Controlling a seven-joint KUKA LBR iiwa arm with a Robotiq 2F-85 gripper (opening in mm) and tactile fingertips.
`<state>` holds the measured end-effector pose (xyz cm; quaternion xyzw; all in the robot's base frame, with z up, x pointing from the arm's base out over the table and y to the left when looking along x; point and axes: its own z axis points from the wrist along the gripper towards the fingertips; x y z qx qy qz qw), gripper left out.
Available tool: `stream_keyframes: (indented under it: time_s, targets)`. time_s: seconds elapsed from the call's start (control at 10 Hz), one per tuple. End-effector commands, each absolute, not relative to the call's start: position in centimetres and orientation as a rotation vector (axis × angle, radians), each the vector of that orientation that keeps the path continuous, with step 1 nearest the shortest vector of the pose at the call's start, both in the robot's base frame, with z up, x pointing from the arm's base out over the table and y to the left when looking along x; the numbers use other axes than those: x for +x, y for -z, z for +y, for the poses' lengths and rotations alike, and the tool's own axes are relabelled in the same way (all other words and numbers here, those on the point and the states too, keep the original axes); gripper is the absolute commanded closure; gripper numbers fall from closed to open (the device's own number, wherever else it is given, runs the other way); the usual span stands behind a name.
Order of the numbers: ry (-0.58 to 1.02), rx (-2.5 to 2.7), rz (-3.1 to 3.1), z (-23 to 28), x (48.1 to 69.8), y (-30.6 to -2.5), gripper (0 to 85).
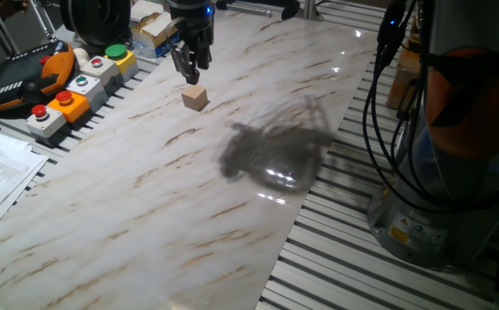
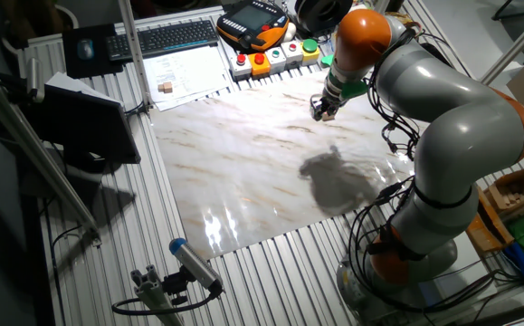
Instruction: Approach and touch the side of the small block
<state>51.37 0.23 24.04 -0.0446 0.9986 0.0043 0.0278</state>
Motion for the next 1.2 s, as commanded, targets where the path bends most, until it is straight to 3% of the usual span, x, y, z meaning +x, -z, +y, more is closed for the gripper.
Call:
stream_keyframes:
  time_s: [0.0,1.1]
  targets:
    - [-0.018,-0.138,3.084,0.3,51.4,-24.0,84.3]
    - [-0.058,-0.071,3.056,-0.7,52.7,-20.3,84.3]
